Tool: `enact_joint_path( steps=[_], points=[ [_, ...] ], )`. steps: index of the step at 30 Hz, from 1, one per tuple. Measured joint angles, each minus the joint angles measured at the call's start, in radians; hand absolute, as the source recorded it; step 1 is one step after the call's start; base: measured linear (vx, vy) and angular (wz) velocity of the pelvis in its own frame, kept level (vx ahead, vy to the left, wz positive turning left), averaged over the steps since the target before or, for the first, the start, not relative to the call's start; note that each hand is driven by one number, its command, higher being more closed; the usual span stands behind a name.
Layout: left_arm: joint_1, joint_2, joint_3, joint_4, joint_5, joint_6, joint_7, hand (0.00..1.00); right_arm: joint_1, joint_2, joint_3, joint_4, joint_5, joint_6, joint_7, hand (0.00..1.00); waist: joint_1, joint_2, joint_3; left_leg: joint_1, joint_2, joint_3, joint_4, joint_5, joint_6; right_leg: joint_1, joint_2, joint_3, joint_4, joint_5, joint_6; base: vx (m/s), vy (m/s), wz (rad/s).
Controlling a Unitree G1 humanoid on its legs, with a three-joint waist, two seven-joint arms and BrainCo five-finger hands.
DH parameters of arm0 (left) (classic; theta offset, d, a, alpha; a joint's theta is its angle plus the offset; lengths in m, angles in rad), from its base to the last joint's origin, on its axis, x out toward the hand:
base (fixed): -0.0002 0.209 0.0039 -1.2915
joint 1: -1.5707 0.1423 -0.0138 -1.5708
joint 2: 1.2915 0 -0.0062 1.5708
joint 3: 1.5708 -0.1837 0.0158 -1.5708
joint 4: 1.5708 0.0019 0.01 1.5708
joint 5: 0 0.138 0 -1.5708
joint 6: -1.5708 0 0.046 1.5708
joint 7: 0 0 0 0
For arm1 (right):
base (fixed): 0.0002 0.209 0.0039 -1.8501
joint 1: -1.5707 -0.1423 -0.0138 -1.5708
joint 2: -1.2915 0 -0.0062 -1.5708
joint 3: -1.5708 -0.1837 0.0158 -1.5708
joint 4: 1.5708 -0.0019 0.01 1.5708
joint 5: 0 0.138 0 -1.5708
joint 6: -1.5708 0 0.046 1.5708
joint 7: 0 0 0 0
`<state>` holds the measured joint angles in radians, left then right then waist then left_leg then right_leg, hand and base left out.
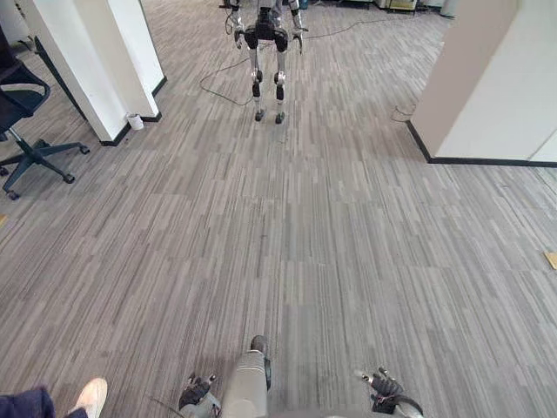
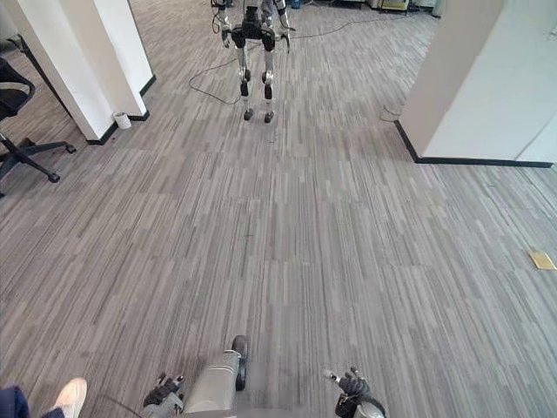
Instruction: Organize washtable
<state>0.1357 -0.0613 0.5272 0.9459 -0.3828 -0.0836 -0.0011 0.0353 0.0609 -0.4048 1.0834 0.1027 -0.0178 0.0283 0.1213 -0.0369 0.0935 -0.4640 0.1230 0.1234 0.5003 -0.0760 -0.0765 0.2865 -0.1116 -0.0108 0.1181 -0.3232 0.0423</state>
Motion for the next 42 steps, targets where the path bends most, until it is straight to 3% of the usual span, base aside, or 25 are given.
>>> enact_joint_path(
  steps=[3, 4, 6, 7, 9, 10, 12, 14, 16, 18, 20, 21, 22, 23, 24, 26, 28, 30, 31, 33, 34, 35, 38, 39, 42],
  points=[
    [0.034, -0.005, 0.077, 0.011, -0.002, -0.001, 0.008, 0.00, 0.000, 0.029, -0.059, 0.015, -0.035, 0.007, 0.019, 0.00, 0.002, -0.050, -0.025, 0.030, -0.054, 0.070, 0.103, -0.101, 0.128, -0.074, -0.087, 0.073, 0.241, 0.046, 0.036, 0.70, 0.442, -0.39],
    [0.033, 0.016, 0.063, 0.040, 0.001, 0.000, 0.008, 0.00, -0.002, 0.028, -0.093, 0.018, -0.034, 0.003, 0.017, 0.00, -0.003, -0.057, -0.015, 0.092, -0.086, 0.084, 0.108, -0.143, 0.157, -0.131, -0.101, 0.127, 0.443, 0.119, 0.049, 0.75, 0.507, 0.01],
    [0.034, 0.041, 0.027, 0.083, 0.001, 0.007, 0.009, 0.00, -0.009, 0.013, -0.100, 0.029, -0.032, -0.002, 0.017, 0.00, -0.016, -0.047, 0.011, 0.208, -0.116, 0.101, 0.102, -0.184, 0.179, -0.199, -0.100, 0.188, 0.738, 0.272, 0.089, 0.51, 0.327, 0.12],
    [0.038, 0.055, 0.003, 0.095, 0.003, 0.013, 0.008, 0.00, -0.010, 0.006, -0.093, 0.028, -0.029, -0.007, 0.018, 0.00, -0.035, -0.041, 0.015, 0.287, -0.137, 0.098, 0.082, -0.209, 0.184, -0.250, -0.106, 0.162, 0.903, 0.306, 0.086, 0.48, 0.297, 0.24],
    [0.037, 0.074, -0.065, 0.105, 0.005, 0.013, 0.008, 0.00, -0.013, -0.006, -0.085, 0.019, -0.017, -0.018, 0.015, 0.00, -0.050, -0.028, 0.015, 0.418, -0.152, 0.090, -0.014, -0.249, 0.181, -0.359, -0.133, 0.031, 1.032, 0.260, 0.022, 0.46, 0.296, 0.10],
    [0.033, 0.081, -0.087, 0.107, 0.012, 0.015, 0.008, 0.00, -0.006, -0.009, -0.080, -0.002, 0.004, -0.022, 0.013, 0.00, -0.057, -0.024, 0.016, 0.482, -0.155, 0.086, -0.086, -0.248, 0.178, -0.439, -0.123, -0.045, 1.023, 0.229, -0.006, 0.45, 0.270, -0.13],
    [0.027, 0.086, -0.102, 0.107, 0.037, 0.015, 0.008, 0.00, 0.009, -0.011, -0.066, -0.029, 0.016, -0.031, 0.009, 0.00, -0.072, -0.022, 0.017, 0.553, -0.156, 0.083, -0.173, -0.244, 0.172, -0.548, -0.074, -0.128, 0.944, 0.179, 0.003, 0.43, 0.199, -0.08],
    [0.009, 0.080, -0.113, 0.106, 0.062, 0.016, 0.006, 0.00, 0.043, -0.016, -0.079, -0.054, 0.067, -0.041, -0.003, 0.00, -0.104, -0.006, 0.031, 0.654, -0.161, 0.071, -0.264, -0.235, 0.170, -0.601, -0.018, -0.259, 0.680, 0.151, 0.022, 0.47, 0.120, 0.22],
    [-0.007, 0.068, -0.134, 0.107, 0.074, 0.016, 0.004, 0.00, 0.043, -0.015, -0.092, -0.064, 0.085, -0.043, -0.004, 0.00, -0.108, 0.007, 0.037, 0.724, -0.177, 0.067, -0.317, -0.239, 0.164, -0.607, 0.013, -0.350, 0.438, 0.171, 0.002, 0.56, 0.107, 0.19],
    [-0.019, 0.046, -0.128, 0.101, 0.108, 0.014, -0.001, 0.00, 0.045, -0.009, -0.090, -0.074, 0.085, -0.040, -0.003, 0.00, -0.111, 0.015, 0.034, 0.764, -0.183, 0.052, -0.335, -0.262, 0.123, -0.605, 0.048, -0.407, 0.282, 0.214, -0.064, 0.62, 0.081, 0.43],
    [-0.019, 0.038, -0.086, 0.082, 0.121, 0.015, -0.006, 0.00, 0.062, 0.001, -0.087, -0.069, 0.089, -0.021, -0.001, 0.00, -0.111, 0.003, 0.018, 0.757, -0.192, -0.008, -0.199, -0.282, 0.087, -0.561, 0.098, -0.404, 0.221, 0.312, -0.221, 0.72, 0.004, 0.60],
    [-0.024, 0.020, -0.067, 0.091, 0.121, 0.019, -0.005, 0.00, 0.061, -0.020, -0.087, -0.070, 0.093, -0.016, 0.001, 0.00, -0.111, 0.034, 0.013, 0.734, -0.164, -0.023, -0.119, -0.289, 0.077, -0.542, 0.114, -0.406, 0.221, 0.312, -0.210, 0.85, -0.019, 0.46],
    [-0.018, -0.011, -0.022, 0.089, 0.119, 0.033, -0.011, 0.00, 0.061, -0.036, -0.086, -0.070, 0.093, -0.009, 0.002, 0.00, -0.108, 0.067, -0.004, 0.647, -0.127, -0.035, 0.095, -0.241, 0.036, -0.490, 0.149, -0.402, 0.171, 0.284, -0.198, 0.69, 0.004, 0.15],
    [-0.003, -0.032, 0.009, 0.081, 0.119, 0.036, -0.016, 0.00, 0.061, -0.048, -0.082, -0.073, 0.093, -0.004, 0.003, 0.00, -0.102, 0.088, -0.003, 0.576, -0.101, -0.058, 0.279, -0.163, 0.035, -0.442, 0.178, -0.391, 0.123, 0.280, -0.198, 0.79, 0.024, -0.13],
    [0.002, -0.034, 0.035, 0.084, 0.120, 0.044, -0.023, 0.00, 0.058, -0.056, -0.076, -0.076, 0.087, -0.001, 0.002, 0.00, -0.097, 0.106, -0.003, 0.482, -0.065, -0.080, 0.482, -0.156, 0.023, -0.382, 0.211, -0.374, 0.078, 0.279, -0.194, 0.62, 0.002, -0.35],
    [0.002, -0.019, 0.058, 0.074, 0.119, 0.051, -0.021, 0.00, 0.049, -0.044, -0.076, -0.059, 0.079, 0.006, 0.005, 0.00, -0.092, 0.076, 0.009, 0.386, -0.024, -0.113, 0.636, -0.158, 0.016, -0.297, 0.225, -0.338, 0.041, 0.268, -0.180, 0.56, -0.037, -0.43],
    [0.003, -0.004, 0.057, 0.063, 0.117, 0.051, -0.020, 0.00, 0.043, -0.028, -0.087, -0.036, 0.072, 0.009, 0.008, 0.00, -0.077, 0.044, 0.011, 0.312, 0.022, -0.135, 0.659, -0.161, 0.019, -0.227, 0.219, -0.304, 0.015, 0.269, -0.179, 0.47, -0.017, -0.46],
    [0.003, 0.004, 0.055, 0.058, 0.103, 0.050, -0.019, 0.00, 0.035, -0.020, -0.103, -0.017, 0.072, 0.012, 0.013, 0.00, -0.069, 0.026, 0.012, 0.261, 0.055, -0.150, 0.561, -0.171, 0.028, -0.167, 0.206, -0.272, -0.004, 0.270, -0.177, 0.37, 0.066, -0.50],
    [0.001, 0.005, 0.055, 0.051, 0.087, 0.048, -0.018, 0.00, 0.034, -0.018, -0.108, -0.015, 0.073, 0.017, 0.015, 0.00, -0.056, 0.014, 0.020, 0.249, 0.071, -0.150, 0.432, -0.191, 0.008, -0.138, 0.189, -0.247, -0.002, 0.269, -0.167, 0.35, 0.196, -0.58],
    [0.002, -0.001, 0.048, 0.041, 0.070, 0.037, -0.015, 0.00, 0.049, -0.011, -0.105, -0.022, 0.075, 0.016, 0.017, 0.00, -0.052, 0.007, 0.019, 0.247, 0.063, -0.153, 0.153, -0.180, 0.001, -0.106, 0.156, -0.219, 0.005, 0.241, -0.112, 0.39, 0.277, -0.43],
    [0.004, -0.024, 0.029, 0.046, 0.061, 0.029, -0.008, 0.00, 0.072, -0.027, -0.096, -0.058, 0.075, 0.013, 0.018, 0.00, -0.052, 0.055, 0.006, 0.242, 0.058, -0.203, -0.071, -0.020, -0.006, -0.098, 0.160, -0.205, 0.021, 0.188, -0.045, 0.28, 0.286, -0.23],
    [-0.003, -0.018, 0.029, 0.052, 0.042, 0.028, -0.004, 0.00, 0.068, -0.030, -0.082, -0.047, 0.075, 0.006, 0.016, 0.00, -0.051, 0.052, 0.004, 0.235, 0.030, -0.208, -0.049, -0.034, -0.019, -0.095, 0.139, -0.185, 0.031, 0.151, -0.017, 0.28, 0.277, -0.20],
    [0.004, 0.018, 0.025, 0.055, 0.040, 0.008, 0.004, 0.00, 0.070, 0.001, 0.017, -0.031, 0.073, 0.004, 0.019, 0.00, -0.048, -0.023, -0.019, 0.301, -0.016, -0.135, -0.156, -0.023, 0.005, -0.121, 0.062, -0.118, 0.052, 0.163, -0.016, 0.23, 0.196, -0.34],
    [0.003, 0.082, -0.102, 0.111, 0.050, -0.002, 0.003, 0.00, 0.069, -0.013, 0.092, 0.032, 0.074, -0.004, 0.036, 0.00, -0.080, -0.064, -0.035, 0.502, -0.144, -0.098, -0.604, 0.196, 0.043, -0.115, -0.047, -0.071, -0.041, 0.146, 0.087, 0.08, 0.082, -0.26],
    [0.003, 0.082, -0.102, 0.111, 0.050, -0.002, 0.003, 0.00, 0.069, -0.013, 0.092, 0.032, 0.074, -0.004, 0.036, 0.00, -0.080, -0.064, -0.035, 0.502, -0.144, -0.098, -0.604, 0.196, 0.043, -0.115, -0.047, -0.070, -0.041, 0.146, 0.087, 0.00, 0.000, 0.00]
  ],
)
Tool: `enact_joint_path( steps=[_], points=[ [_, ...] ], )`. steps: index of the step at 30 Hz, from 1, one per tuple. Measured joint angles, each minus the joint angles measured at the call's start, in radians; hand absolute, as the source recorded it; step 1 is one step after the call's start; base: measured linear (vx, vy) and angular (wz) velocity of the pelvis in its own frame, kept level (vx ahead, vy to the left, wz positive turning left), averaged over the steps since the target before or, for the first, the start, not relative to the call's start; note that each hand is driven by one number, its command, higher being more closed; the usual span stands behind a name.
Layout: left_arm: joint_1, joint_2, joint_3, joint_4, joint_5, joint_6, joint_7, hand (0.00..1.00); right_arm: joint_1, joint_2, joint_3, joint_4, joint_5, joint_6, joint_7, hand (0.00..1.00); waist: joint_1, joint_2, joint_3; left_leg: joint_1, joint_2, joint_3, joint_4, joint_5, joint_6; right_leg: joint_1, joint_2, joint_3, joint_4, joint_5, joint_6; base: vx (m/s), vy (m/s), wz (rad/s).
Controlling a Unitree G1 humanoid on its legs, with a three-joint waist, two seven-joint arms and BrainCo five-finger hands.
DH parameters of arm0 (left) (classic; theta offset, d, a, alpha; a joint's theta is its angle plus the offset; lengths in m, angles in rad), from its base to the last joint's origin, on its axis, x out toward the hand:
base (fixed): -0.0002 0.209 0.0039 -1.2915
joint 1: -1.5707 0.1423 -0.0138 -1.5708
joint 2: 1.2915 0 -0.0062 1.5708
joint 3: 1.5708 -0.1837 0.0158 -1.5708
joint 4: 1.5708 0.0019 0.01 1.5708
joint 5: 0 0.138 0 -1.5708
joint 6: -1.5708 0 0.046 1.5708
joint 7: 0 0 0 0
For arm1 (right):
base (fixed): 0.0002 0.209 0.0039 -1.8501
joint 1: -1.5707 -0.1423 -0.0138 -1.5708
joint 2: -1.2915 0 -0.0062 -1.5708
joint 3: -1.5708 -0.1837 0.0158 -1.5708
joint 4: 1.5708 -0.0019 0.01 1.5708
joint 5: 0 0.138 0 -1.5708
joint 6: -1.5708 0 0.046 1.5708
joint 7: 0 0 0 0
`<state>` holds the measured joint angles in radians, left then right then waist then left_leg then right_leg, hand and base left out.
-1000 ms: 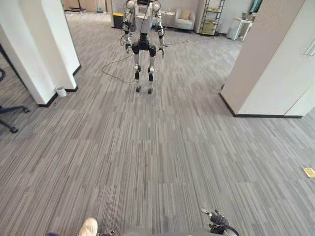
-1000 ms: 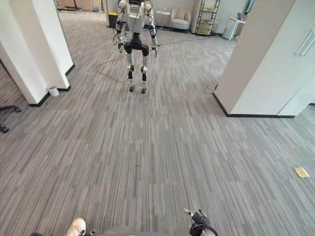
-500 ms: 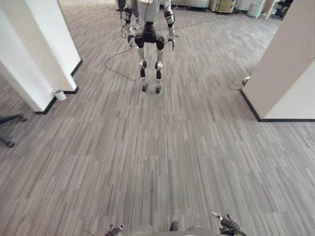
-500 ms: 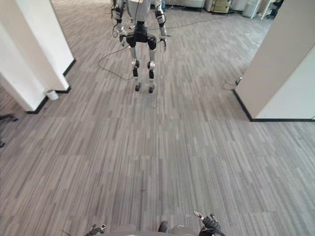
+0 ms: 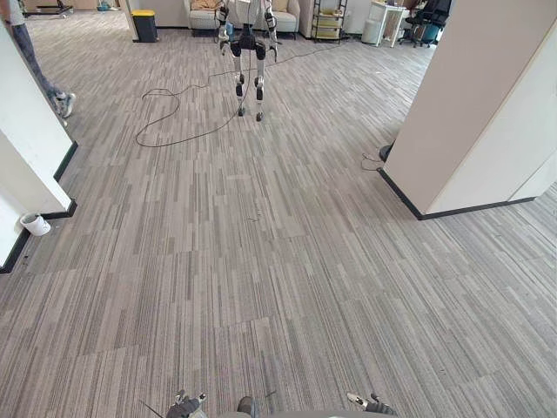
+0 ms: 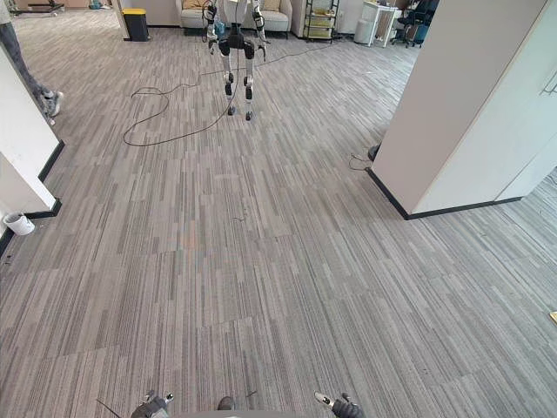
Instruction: Organize washtable
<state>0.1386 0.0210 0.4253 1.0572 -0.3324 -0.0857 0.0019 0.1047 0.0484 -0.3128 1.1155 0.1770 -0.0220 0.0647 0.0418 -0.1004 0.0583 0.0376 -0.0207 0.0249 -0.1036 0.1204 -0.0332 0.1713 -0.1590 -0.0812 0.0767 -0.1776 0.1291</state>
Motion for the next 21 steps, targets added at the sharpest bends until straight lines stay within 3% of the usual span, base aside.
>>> enact_joint_path(
  steps=[7, 10, 15, 16, 19, 20, 21],
  points=[
    [0.000, -0.004, 0.009, -0.006, 0.001, -0.004, 0.004, 0.00, -0.009, -0.010, 0.061, -0.002, 0.000, -0.011, -0.019, 0.00, 0.007, 0.001, 0.003, -0.023, 0.003, -0.015, 0.001, 0.001, -0.001, -0.003, -0.001, -0.031, -0.011, 0.001, -0.002, 0.00, -0.010, 0.11],
    [-0.002, -0.016, 0.009, -0.035, 0.019, -0.011, 0.023, 0.00, -0.022, -0.020, 0.115, -0.001, -0.017, -0.014, -0.038, 0.00, 0.037, -0.004, 0.011, -0.051, 0.001, -0.005, 0.015, -0.004, 0.005, -0.034, -0.014, -0.031, -0.012, 0.000, -0.002, 0.00, 0.016, -0.09],
    [-0.008, -0.025, -0.011, -0.094, 0.033, -0.035, 0.048, 0.00, -0.079, -0.035, 0.116, 0.007, -0.097, -0.014, -0.059, 0.00, 0.055, 0.003, 0.045, -0.280, -0.046, -0.025, 0.378, -0.207, 0.044, -0.082, -0.053, -0.058, -0.004, -0.033, 0.027, 0.05, 0.104, 0.10],
    [-0.008, -0.015, -0.044, -0.095, 0.044, -0.035, 0.050, 0.00, -0.083, -0.037, 0.094, 0.009, -0.109, -0.015, -0.062, 0.00, 0.056, 0.017, 0.045, -0.308, -0.068, -0.036, 0.459, -0.276, 0.064, -0.080, -0.073, -0.061, 0.034, -0.066, 0.019, 0.20, 0.154, 0.16],
    [-0.008, 0.000, -0.099, -0.080, 0.087, -0.033, 0.056, 0.00, -0.095, -0.048, 0.077, 0.014, -0.109, -0.018, -0.062, 0.00, 0.052, 0.044, 0.053, -0.278, -0.077, -0.041, 0.506, -0.339, 0.091, -0.138, -0.086, -0.040, 0.277, -0.054, -0.022, 0.26, 0.133, 0.08],
    [-0.010, 0.008, -0.120, -0.073, 0.109, -0.033, 0.056, 0.00, -0.104, -0.058, 0.074, 0.007, -0.108, -0.020, -0.062, 0.00, 0.048, 0.055, 0.065, -0.232, -0.072, -0.054, 0.502, -0.358, 0.104, -0.208, -0.087, -0.025, 0.470, -0.024, -0.066, 0.41, 0.183, 0.23],
    [-0.015, 0.017, -0.121, -0.069, 0.128, -0.032, 0.056, 0.00, -0.104, -0.055, 0.072, 0.001, -0.106, -0.026, -0.062, 0.00, 0.042, 0.062, 0.082, -0.184, -0.069, -0.070, 0.501, -0.380, 0.120, -0.268, -0.077, -0.016, 0.653, -0.037, -0.056, 0.37, 0.120, 0.27]
  ],
)
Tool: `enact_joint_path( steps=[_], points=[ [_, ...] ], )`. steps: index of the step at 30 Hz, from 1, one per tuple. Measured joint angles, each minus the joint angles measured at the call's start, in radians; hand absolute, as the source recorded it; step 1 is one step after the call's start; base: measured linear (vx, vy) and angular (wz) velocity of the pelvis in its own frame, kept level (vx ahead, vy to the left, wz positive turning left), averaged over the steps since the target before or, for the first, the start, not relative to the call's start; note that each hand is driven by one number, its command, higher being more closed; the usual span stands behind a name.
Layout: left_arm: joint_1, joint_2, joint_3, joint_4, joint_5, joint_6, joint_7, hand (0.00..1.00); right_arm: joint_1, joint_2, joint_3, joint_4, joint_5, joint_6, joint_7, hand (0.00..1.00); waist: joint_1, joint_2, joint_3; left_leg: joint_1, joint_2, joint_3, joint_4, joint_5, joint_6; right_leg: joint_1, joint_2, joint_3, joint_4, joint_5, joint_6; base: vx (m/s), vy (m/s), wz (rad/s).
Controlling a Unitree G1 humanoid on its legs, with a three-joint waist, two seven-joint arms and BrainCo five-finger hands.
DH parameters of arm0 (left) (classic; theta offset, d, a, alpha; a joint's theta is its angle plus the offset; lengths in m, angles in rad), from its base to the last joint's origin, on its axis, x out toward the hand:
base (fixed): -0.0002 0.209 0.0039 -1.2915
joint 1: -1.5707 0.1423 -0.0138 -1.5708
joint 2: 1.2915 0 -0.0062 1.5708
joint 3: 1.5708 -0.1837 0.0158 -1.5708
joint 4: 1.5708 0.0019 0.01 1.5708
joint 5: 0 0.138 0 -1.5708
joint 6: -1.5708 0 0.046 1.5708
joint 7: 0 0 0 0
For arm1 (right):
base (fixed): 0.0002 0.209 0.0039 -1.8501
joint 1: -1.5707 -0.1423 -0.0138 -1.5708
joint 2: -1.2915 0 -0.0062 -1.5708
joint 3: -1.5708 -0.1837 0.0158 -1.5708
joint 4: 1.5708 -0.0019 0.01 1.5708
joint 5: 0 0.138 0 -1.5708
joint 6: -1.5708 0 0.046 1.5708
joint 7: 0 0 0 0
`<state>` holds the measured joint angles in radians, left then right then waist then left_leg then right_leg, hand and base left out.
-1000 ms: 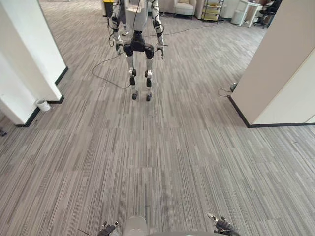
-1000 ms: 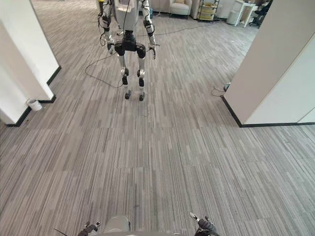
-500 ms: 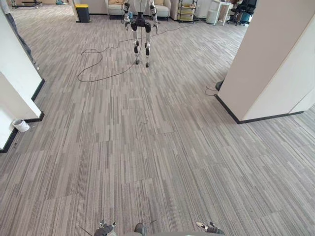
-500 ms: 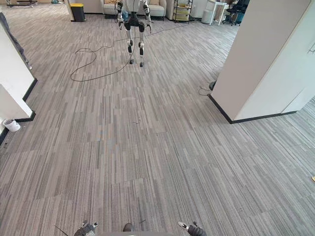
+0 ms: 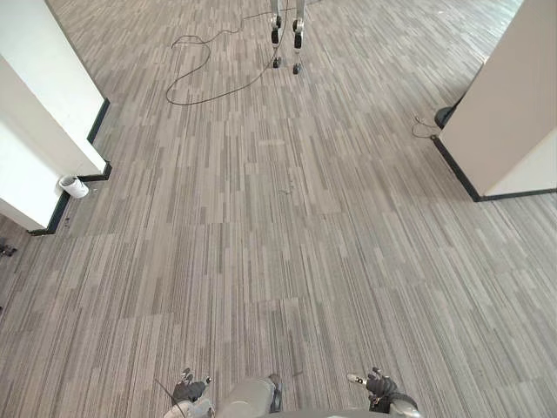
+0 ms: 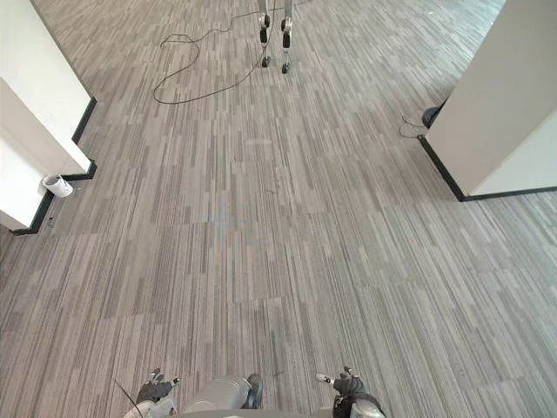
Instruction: Organize washtable
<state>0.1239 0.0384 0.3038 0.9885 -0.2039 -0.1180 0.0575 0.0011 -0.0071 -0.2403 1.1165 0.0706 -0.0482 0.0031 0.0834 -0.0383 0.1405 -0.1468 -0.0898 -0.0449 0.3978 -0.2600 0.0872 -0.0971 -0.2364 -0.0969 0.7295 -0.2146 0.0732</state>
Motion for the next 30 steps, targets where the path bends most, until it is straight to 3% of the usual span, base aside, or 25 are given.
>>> enact_joint_path(
  steps=[1, 3, 4, 6, 8, 9, 11, 12, 13, 14, 15, 16, 17, 18, 19, 20, 21, 22, 23, 25, 26, 28, 30],
  points=[
    [-0.002, 0.004, 0.000, 0.006, 0.003, 0.003, 0.000, 0.00, -0.001, 0.001, 0.000, -0.002, 0.002, -0.006, 0.000, 0.00, -0.003, -0.006, 0.002, 0.028, 0.001, -0.010, -0.003, -0.011, 0.006, -0.023, 0.014, 0.002, 0.066, -0.016, 0.015, 0.41, 0.055, 0.32],
    [-0.007, 0.020, 0.004, 0.042, 0.019, 0.004, -0.001, 0.00, -0.003, 0.009, -0.009, -0.005, 0.023, -0.020, 0.001, 0.00, -0.014, -0.018, 0.009, 0.132, 0.011, -0.031, -0.043, -0.034, 0.011, -0.077, 0.048, -0.033, 0.138, -0.073, 0.009, 0.48, -0.011, 0.33],
    [-0.011, 0.021, 0.007, 0.058, 0.033, 0.006, -0.003, 0.00, -0.003, 0.011, -0.037, -0.006, 0.039, -0.024, 0.000, 0.00, -0.015, -0.017, 0.009, 0.197, 0.025, -0.034, -0.087, -0.042, 0.013, -0.121, 0.069, -0.080, 0.112, -0.101, 0.002, 0.47, -0.044, 0.25],
    [-0.019, 0.020, 0.016, 0.081, 0.057, 0.007, -0.009, 0.00, -0.002, 0.007, -0.070, -0.021, 0.046, -0.024, 0.000, 0.00, -0.016, -0.008, 0.011, 0.275, 0.050, -0.039, -0.154, -0.053, 0.011, -0.218, 0.106, -0.137, 0.019, -0.100, -0.008, 0.45, -0.066, 0.08],
    [-0.017, 0.013, 0.027, 0.091, 0.096, 0.016, -0.012, 0.00, 0.013, 0.004, -0.107, -0.043, 0.090, -0.025, 0.000, 0.00, -0.031, 0.008, 0.015, 0.353, 0.091, -0.051, -0.239, -0.063, -0.004, -0.301, 0.159, -0.181, -0.234, -0.013, -0.034, 0.59, -0.104, 0.28],
    [-0.016, 0.009, 0.043, 0.092, 0.107, 0.020, -0.012, 0.00, 0.015, 0.004, -0.131, -0.042, 0.113, -0.024, -0.002, 0.00, -0.053, 0.013, 0.020, 0.406, 0.110, -0.070, -0.274, -0.073, -0.022, -0.330, 0.172, -0.184, -0.363, 0.065, -0.043, 0.50, -0.109, 0.48],
    [-0.004, 0.004, 0.065, 0.089, 0.111, 0.024, -0.012, 0.00, 0.033, 0.022, -0.153, -0.070, 0.153, -0.024, -0.006, 0.00, -0.068, 0.008, 0.018, 0.462, 0.119, -0.088, -0.278, -0.085, -0.044, -0.342, 0.166, -0.203, -0.458, 0.144, -0.073, 0.68, -0.198, 0.57],
    [0.006, -0.001, 0.071, 0.091, 0.113, 0.026, -0.013, 0.00, 0.051, 0.027, -0.152, -0.085, 0.155, -0.028, -0.006, 0.00, -0.071, 0.015, 0.012, 0.485, 0.129, -0.107, -0.236, -0.095, -0.061, -0.343, 0.163, -0.205, -0.427, 0.264, -0.136, 0.73, -0.239, 0.46],
    [0.005, -0.011, 0.078, 0.091, 0.125, 0.029, -0.015, 0.00, 0.055, 0.022, -0.155, -0.086, 0.154, -0.027, -0.004, 0.00, -0.071, 0.027, -0.002, 0.482, 0.143, -0.116, -0.209, -0.095, -0.062, -0.346, 0.161, -0.212, -0.402, 0.310, -0.147, 0.77, -0.261, 0.24],
    [0.001, -0.041, 0.100, 0.091, 0.133, 0.035, -0.017, 0.00, 0.050, 0.007, -0.185, -0.087, 0.153, -0.022, -0.003, 0.00, -0.068, 0.068, -0.024, 0.462, 0.180, -0.121, -0.127, -0.073, -0.097, -0.344, 0.190, -0.245, -0.338, 0.268, -0.166, 0.96, -0.327, -0.04],
    [0.001, -0.061, 0.128, 0.086, 0.133, 0.035, -0.020, 0.00, 0.045, 0.006, -0.198, -0.093, 0.153, -0.022, -0.006, 0.00, -0.068, 0.087, -0.029, 0.425, 0.188, -0.116, -0.026, -0.008, -0.128, -0.332, 0.209, -0.252, -0.308, 0.221, -0.180, 0.95, -0.332, -0.21],
    [0.001, -0.077, 0.148, 0.082, 0.126, 0.037, -0.021, 0.00, 0.047, 0.004, -0.197, -0.103, 0.154, -0.022, -0.008, 0.00, -0.069, 0.098, -0.025, 0.395, 0.180, -0.115, 0.077, 0.079, -0.130, -0.297, 0.228, -0.248, -0.314, 0.193, -0.186, 0.95, -0.323, -0.52],
    [0.006, -0.086, 0.156, 0.082, 0.104, 0.040, -0.023, 0.00, 0.047, -0.005, -0.191, -0.107, 0.157, -0.021, -0.010, 0.00, -0.067, 0.117, -0.024, 0.320, 0.166, -0.122, 0.279, 0.278, -0.208, -0.210, 0.272, -0.217, -0.382, 0.176, -0.187, 0.79, -0.202, -0.77],
    [0.007, -0.081, 0.132, 0.078, 0.086, 0.041, -0.032, 0.00, 0.042, -0.008, -0.187, -0.102, 0.158, -0.021, -0.014, 0.00, -0.063, 0.123, -0.017, 0.239, 0.153, -0.121, 0.498, 0.285, -0.252, -0.109, 0.310, -0.179, -0.458, 0.174, -0.190, 0.77, -0.163, -0.78],
    [0.006, -0.071, 0.114, 0.076, 0.074, 0.040, -0.035, 0.00, 0.039, -0.007, -0.180, -0.094, 0.160, -0.021, -0.016, 0.00, -0.064, 0.128, -0.017, 0.204, 0.145, -0.112, 0.587, 0.274, -0.266, -0.056, 0.317, -0.165, -0.488, 0.174, -0.190, 0.71, -0.113, -0.58],
    [0.007, -0.051, 0.079, 0.062, 0.032, 0.037, -0.037, 0.00, 0.033, -0.006, -0.160, -0.076, 0.156, -0.021, -0.017, 0.00, -0.065, 0.103, -0.001, 0.143, 0.144, -0.080, 0.705, 0.236, -0.289, 0.052, 0.322, -0.144, -0.538, 0.174, -0.190, 0.62, -0.109, -0.43],
    [0.011, -0.045, 0.065, 0.039, 0.004, 0.030, -0.036, 0.00, 0.028, -0.003, -0.135, -0.058, 0.155, -0.019, -0.017, 0.00, -0.061, 0.082, 0.005, 0.072, 0.167, -0.026, 0.772, 0.187, -0.265, 0.142, 0.322, -0.114, -0.588, 0.174, -0.189, 0.58, -0.100, -0.41],
    [0.012, -0.044, 0.057, 0.031, -0.011, 0.024, -0.036, 0.00, 0.024, -0.001, -0.126, -0.049, 0.155, -0.019, -0.017, 0.00, -0.058, 0.077, 0.004, 0.029, 0.186, 0.002, 0.790, 0.161, -0.238, 0.173, 0.323, -0.099, -0.611, 0.174, -0.189, 0.59, -0.051, -0.64],
    [0.011, -0.047, 0.047, 0.014, -0.038, 0.018, -0.036, 0.00, 0.006, -0.001, -0.106, -0.027, 0.155, -0.019, -0.016, 0.00, -0.040, 0.075, 0.002, -0.055, 0.219, 0.045, 0.785, 0.111, -0.183, 0.223, 0.324, -0.056, -0.652, 0.172, -0.186, 0.47, 0.001, -0.88],
    [0.007, -0.049, 0.049, 0.000, -0.059, 0.006, -0.036, 0.00, -0.035, 0.004, -0.103, 0.023, 0.154, -0.012, -0.016, 0.00, -0.014, 0.075, 0.012, -0.173, 0.230, 0.044, 0.686, 0.045, -0.166, 0.290, 0.313, -0.004, -0.705, 0.156, -0.159, 0.42, 0.060, -0.90],
    [0.007, -0.047, 0.050, 0.002, -0.064, 0.001, -0.034, 0.00, -0.042, 0.010, -0.103, 0.039, 0.152, -0.010, -0.015, 0.00, -0.007, 0.071, 0.016, -0.201, 0.223, 0.032, 0.588, 0.035, -0.167, 0.325, 0.300, 0.012, -0.725, 0.135, -0.139, 0.46, 0.150, -0.59],
    [0.016, -0.039, 0.049, 0.019, -0.074, 0.002, -0.030, 0.00, -0.041, 0.008, -0.097, 0.037, 0.147, -0.010, -0.013, 0.00, -0.009, 0.075, 0.023, -0.223, 0.197, -0.027, 0.223, 0.042, -0.165, 0.407, 0.259, 0.018, -0.735, 0.053, -0.099, 0.51, 0.230, -0.32],
    [0.022, -0.035, 0.057, 0.033, -0.081, 0.001, -0.030, 0.00, -0.033, 0.011, -0.088, 0.037, 0.130, -0.010, -0.013, 0.00, 0.001, 0.060, 0.024, -0.228, 0.182, -0.046, 0.007, 0.065, -0.153, 0.450, 0.217, 0.016, -0.728, -0.002, -0.065, 0.50, 0.287, -0.11]
  ],
)
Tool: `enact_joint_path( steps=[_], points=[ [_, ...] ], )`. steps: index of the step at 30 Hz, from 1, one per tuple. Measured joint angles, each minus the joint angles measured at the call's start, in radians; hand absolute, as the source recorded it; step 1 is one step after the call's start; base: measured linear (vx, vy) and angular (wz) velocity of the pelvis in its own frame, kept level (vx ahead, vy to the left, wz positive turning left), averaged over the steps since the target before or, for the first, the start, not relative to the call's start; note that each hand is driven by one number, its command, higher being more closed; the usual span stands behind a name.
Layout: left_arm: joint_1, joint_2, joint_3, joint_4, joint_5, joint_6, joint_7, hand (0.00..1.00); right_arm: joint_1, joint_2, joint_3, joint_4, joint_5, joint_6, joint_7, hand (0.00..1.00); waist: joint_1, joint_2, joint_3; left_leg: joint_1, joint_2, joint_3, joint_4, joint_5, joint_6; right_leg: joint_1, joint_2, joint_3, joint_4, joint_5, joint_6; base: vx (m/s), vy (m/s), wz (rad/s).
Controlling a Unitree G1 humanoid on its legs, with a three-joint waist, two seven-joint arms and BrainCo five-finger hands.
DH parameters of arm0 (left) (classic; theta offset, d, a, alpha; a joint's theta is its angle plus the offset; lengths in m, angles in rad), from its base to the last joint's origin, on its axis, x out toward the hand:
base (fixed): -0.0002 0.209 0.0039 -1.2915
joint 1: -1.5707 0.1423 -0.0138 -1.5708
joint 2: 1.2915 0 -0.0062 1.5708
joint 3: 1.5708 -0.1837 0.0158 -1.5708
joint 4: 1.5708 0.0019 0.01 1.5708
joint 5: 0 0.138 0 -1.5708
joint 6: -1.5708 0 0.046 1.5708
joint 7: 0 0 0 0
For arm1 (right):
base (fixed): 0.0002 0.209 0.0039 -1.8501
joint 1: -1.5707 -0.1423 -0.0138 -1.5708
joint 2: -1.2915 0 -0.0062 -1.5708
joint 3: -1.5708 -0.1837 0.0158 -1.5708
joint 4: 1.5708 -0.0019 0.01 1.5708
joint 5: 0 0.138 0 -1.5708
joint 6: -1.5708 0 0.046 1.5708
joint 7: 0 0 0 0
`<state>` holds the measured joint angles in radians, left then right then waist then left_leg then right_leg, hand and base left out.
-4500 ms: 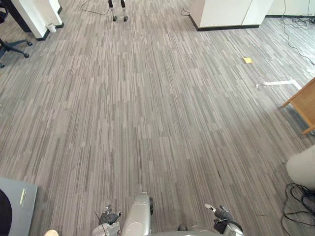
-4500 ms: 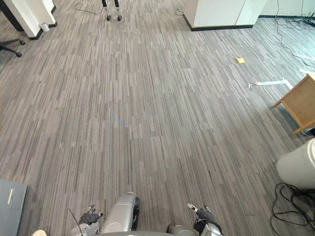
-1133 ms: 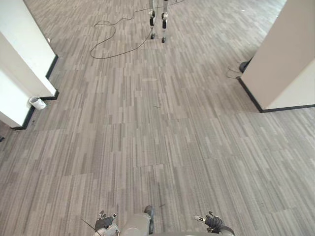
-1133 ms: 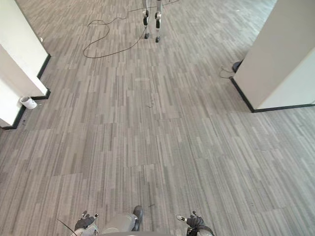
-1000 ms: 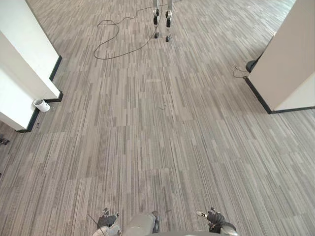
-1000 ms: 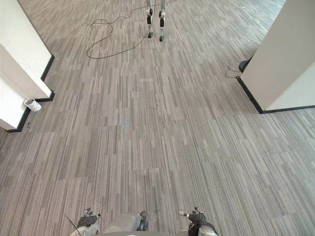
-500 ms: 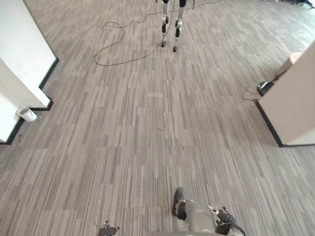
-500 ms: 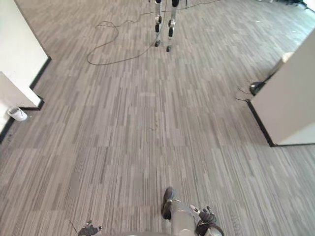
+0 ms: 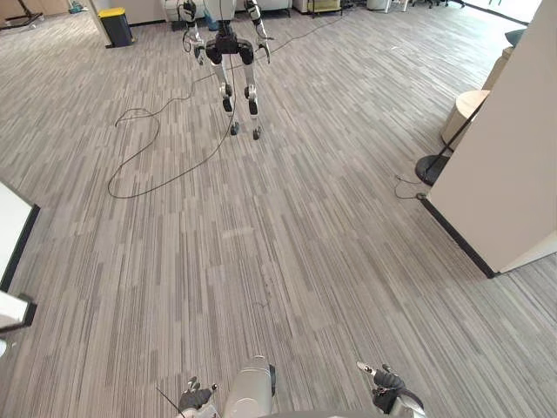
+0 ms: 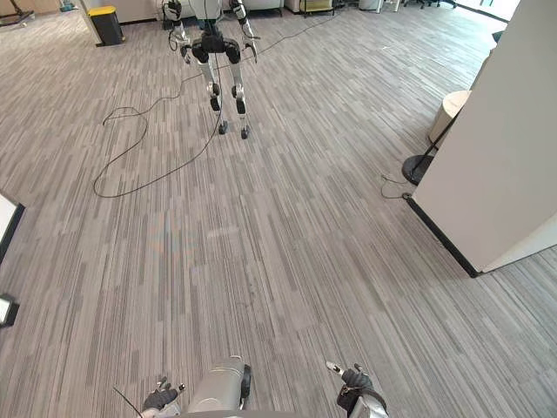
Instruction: Organize washtable
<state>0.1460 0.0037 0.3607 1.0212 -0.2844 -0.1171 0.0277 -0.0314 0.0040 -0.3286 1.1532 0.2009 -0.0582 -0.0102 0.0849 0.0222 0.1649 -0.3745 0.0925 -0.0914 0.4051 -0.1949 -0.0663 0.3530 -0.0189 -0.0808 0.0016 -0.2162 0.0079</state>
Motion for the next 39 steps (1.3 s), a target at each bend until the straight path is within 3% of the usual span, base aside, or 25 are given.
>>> enact_joint_path(
  steps=[2, 3, 4, 5, 8, 9, 10, 12, 14, 15, 17, 18, 20, 22, 24, 26, 27, 28, 29, 30, 31, 32, 33, 37, 39],
  points=[
    [0.030, 0.001, 0.012, 0.003, -0.011, 0.001, 0.001, 0.00, 0.016, 0.011, 0.068, -0.001, -0.033, -0.003, 0.000, 0.00, 0.025, -0.021, -0.010, 0.001, -0.020, 0.051, -0.089, 0.195, -0.017, 0.031, -0.058, 0.002, 0.025, -0.064, 0.037, 0.62, 0.344, -0.08],
    [0.029, 0.002, 0.044, 0.006, -0.011, 0.000, 0.002, 0.00, 0.014, 0.020, 0.095, 0.004, -0.057, -0.002, 0.004, 0.00, 0.033, -0.059, -0.009, -0.014, -0.043, 0.076, -0.068, 0.230, 0.009, 0.023, -0.088, 0.001, 0.045, -0.055, 0.024, 0.60, 0.314, 0.04],
    [0.029, 0.002, 0.060, 0.009, -0.010, -0.001, 0.003, 0.00, 0.008, 0.030, 0.106, 0.008, -0.066, -0.001, 0.007, 0.00, 0.039, -0.072, -0.006, -0.018, -0.049, 0.086, -0.055, 0.231, 0.014, 0.016, -0.098, 0.003, 0.055, -0.036, 0.010, 0.71, 0.374, -0.06],
    [0.032, -0.003, 0.112, 0.015, -0.010, 0.004, 0.007, 0.00, -0.001, 0.054, 0.115, 0.012, -0.100, 0.003, 0.015, 0.00, 0.057, -0.091, -0.011, -0.019, -0.061, 0.107, -0.031, 0.208, 0.051, 0.003, -0.125, 0.014, 0.091, 0.016, 0.013, 0.58, 0.316, -0.21],
    [0.063, -0.009, 0.170, 0.032, -0.009, 0.012, 0.019, 0.00, -0.004, 0.067, 0.095, 0.033, -0.176, 0.005, 0.020, 0.00, 0.068, -0.111, -0.023, 0.072, -0.126, 0.147, -0.016, 0.140, 0.123, -0.024, -0.182, 0.093, 0.266, 0.145, 0.080, 0.55, 0.310, 0.04],
    [0.070, -0.008, 0.162, 0.035, -0.008, 0.016, 0.019, 0.00, -0.001, 0.060, 0.072, 0.040, -0.182, 0.007, 0.028, 0.00, 0.065, -0.106, -0.025, 0.125, -0.150, 0.150, -0.020, 0.119, 0.153, -0.052, -0.194, 0.127, 0.393, 0.205, 0.094, 0.47, 0.288, 0.27],
    [0.070, -0.007, 0.156, 0.035, -0.007, 0.019, 0.019, 0.00, 0.001, 0.056, 0.066, 0.046, -0.182, 0.008, 0.033, 0.00, 0.065, -0.103, -0.025, 0.154, -0.161, 0.148, -0.025, 0.105, 0.159, -0.074, -0.195, 0.144, 0.468, 0.213, 0.106, 0.41, 0.271, 0.19],
    [0.062, 0.006, 0.140, 0.036, -0.006, 0.024, 0.019, 0.00, 0.003, 0.042, 0.050, 0.037, -0.156, 0.003, 0.035, 0.00, 0.047, -0.097, -0.015, 0.266, -0.207, 0.140, -0.072, 0.059, 0.185, -0.230, -0.200, 0.178, 0.870, 0.228, 0.124, 0.34, 0.242, 0.15],
    [0.056, 0.021, 0.103, 0.040, -0.006, 0.024, 0.019, 0.00, 0.016, 0.024, 0.051, 0.013, -0.108, -0.007, 0.035, 0.00, 0.027, -0.098, -0.011, 0.360, -0.238, 0.117, -0.130, 0.038, 0.196, -0.333, -0.225, 0.100, 1.078, 0.209, 0.089, 0.24, 0.159, 0.36],
    [0.045, 0.025, 0.093, 0.040, -0.006, 0.024, 0.020, 0.00, 0.034, 0.012, 0.049, -0.009, -0.083, -0.014, 0.034, 0.00, 0.015, -0.097, -0.010, 0.422, -0.248, 0.080, -0.174, 0.034, 0.205, -0.387, -0.238, 0.020, 1.112, 0.162, 0.029, 0.21, 0.091, 0.53],
    [0.032, 0.032, 0.081, 0.041, 0.000, 0.024, 0.021, 0.00, 0.047, 0.005, 0.025, -0.023, -0.059, -0.015, 0.034, 0.00, -0.005, -0.099, -0.009, 0.466, -0.250, 0.039, -0.219, 0.034, 0.218, -0.456, -0.232, -0.048, 1.093, 0.110, 0.007, 0.19, 0.040, 0.62],
    [0.019, 0.031, 0.081, 0.038, 0.014, 0.024, 0.026, 0.00, 0.064, 0.013, -0.009, -0.043, -0.041, -0.017, 0.029, 0.00, -0.025, -0.099, -0.008, 0.474, -0.244, -0.003, -0.235, 0.032, 0.229, -0.544, -0.206, -0.085, 1.032, 0.066, 0.021, 0.21, -0.014, 0.84],
    [0.005, 0.023, 0.082, 0.021, 0.019, 0.023, 0.040, 0.00, 0.085, 0.023, -0.047, -0.069, 0.014, -0.022, 0.013, 0.00, -0.043, -0.095, -0.006, 0.487, -0.229, -0.039, -0.237, 0.027, 0.234, -0.638, -0.164, -0.106, 0.871, 0.046, 0.042, 0.26, -0.049, 0.68],
    [0.012, 0.005, 0.084, 0.007, 0.015, 0.019, 0.045, 0.00, 0.109, 0.026, -0.061, -0.108, 0.034, -0.032, 0.002, 0.00, -0.041, -0.078, 0.004, 0.525, -0.197, -0.058, -0.223, -0.032, 0.211, -0.657, -0.106, -0.136, 0.508, 0.073, 0.048, 0.36, -0.102, 0.34],
    [0.008, -0.011, 0.110, -0.001, 0.017, 0.016, 0.043, 0.00, 0.120, 0.028, -0.058, -0.119, 0.034, -0.030, -0.009, 0.00, -0.041, -0.072, -0.001, 0.554, -0.183, -0.074, -0.207, -0.089, 0.194, -0.653, -0.076, -0.099, 0.283, 0.121, 0.042, 0.53, -0.195, 0.31],
    [0.005, -0.044, 0.172, -0.007, 0.020, 0.011, 0.040, 0.00, 0.120, 0.027, -0.055, -0.123, 0.047, -0.030, -0.006, 0.00, -0.047, -0.063, -0.014, 0.568, -0.173, -0.111, -0.169, -0.161, 0.195, -0.668, -0.071, -0.092, 0.258, 0.157, 0.006, 0.60, -0.251, 0.45],
    [0.017, -0.061, 0.196, 0.008, 0.021, 0.013, 0.038, 0.00, 0.141, 0.019, -0.055, -0.121, 0.068, -0.024, -0.006, 0.00, -0.053, -0.033, -0.049, 0.585, -0.132, -0.128, -0.146, -0.201, 0.159, -0.650, -0.041, -0.116, 0.270, 0.163, -0.011, 0.55, -0.198, 0.42],
    [0.034, -0.071, 0.204, 0.015, 0.021, 0.014, 0.036, 0.00, 0.142, 0.012, -0.053, -0.116, 0.084, -0.022, -0.005, 0.00, -0.049, -0.024, -0.066, 0.579, -0.128, -0.133, -0.066, -0.220, 0.135, -0.636, -0.033, -0.113, 0.268, 0.200, -0.016, 0.70, -0.233, 0.62],
    [0.027, -0.091, 0.243, 0.011, 0.014, 0.021, 0.031, 0.00, 0.143, 0.003, -0.059, -0.108, 0.127, -0.019, -0.001, 0.00, -0.062, -0.014, -0.072, 0.479, -0.127, -0.118, 0.207, -0.212, 0.082, -0.609, -0.020, -0.129, 0.305, 0.247, -0.033, 0.71, -0.228, 0.50],
    [0.027, -0.105, 0.242, 0.019, 0.011, 0.029, 0.024, 0.00, 0.146, -0.020, -0.057, -0.114, 0.158, -0.016, 0.001, 0.00, -0.059, 0.033, -0.072, 0.379, -0.103, -0.112, 0.474, -0.085, 0.003, -0.553, 0.019, -0.147, 0.309, 0.199, -0.044, 0.69, -0.238, 0.36],
    [0.027, -0.105, 0.242, 0.026, 0.005, 0.034, 0.017, 0.00, 0.146, -0.028, -0.057, -0.120, 0.172, -0.013, 0.002, 0.00, -0.052, 0.037, -0.066, 0.337, -0.088, -0.101, 0.586, 0.009, -0.027, -0.525, 0.036, -0.146, 0.304, 0.183, -0.057, 0.70, -0.226, -0.11],
    [0.026, -0.104, 0.239, 0.028, -0.022, 0.034, 0.014, 0.00, 0.143, -0.036, -0.058, -0.117, 0.203, -0.013, 0.003, 0.00, -0.041, 0.056, -0.063, 0.260, -0.055, -0.081, 0.764, 0.037, -0.035, -0.459, 0.071, -0.139, 0.278, 0.159, -0.074, 0.79, -0.226, -0.32],
    [0.025, -0.104, 0.233, 0.026, -0.043, 0.032, 0.015, 0.00, 0.130, -0.032, -0.056, -0.115, 0.225, -0.009, 0.003, 0.00, -0.041, 0.051, -0.060, 0.195, -0.032, -0.056, 0.863, 0.032, -0.035, -0.389, 0.087, -0.128, 0.237, 0.154, -0.080, 0.64, -0.181, -0.32],
    [0.022, -0.097, 0.205, -0.014, -0.109, 0.020, 0.010, 0.00, 0.106, -0.006, -0.036, -0.109, 0.230, -0.001, 0.011, 0.00, -0.007, -0.002, -0.047, 0.047, 0.023, 0.001, 0.824, 0.002, 0.010, -0.219, 0.082, -0.059, 0.118, 0.137, -0.087, 0.51, -0.117, -0.41],
    [0.020, -0.080, 0.173, -0.021, -0.120, 0.019, 0.009, 0.00, 0.076, 0.002, -0.013, -0.092, 0.213, 0.006, 0.017, 0.00, 0.012, -0.009, -0.042, 0.008, 0.033, 0.013, 0.532, -0.016, 0.008, -0.143, 0.060, -0.035, 0.091, 0.083, -0.056, 0.52, 0.116, -0.27]
  ],
)
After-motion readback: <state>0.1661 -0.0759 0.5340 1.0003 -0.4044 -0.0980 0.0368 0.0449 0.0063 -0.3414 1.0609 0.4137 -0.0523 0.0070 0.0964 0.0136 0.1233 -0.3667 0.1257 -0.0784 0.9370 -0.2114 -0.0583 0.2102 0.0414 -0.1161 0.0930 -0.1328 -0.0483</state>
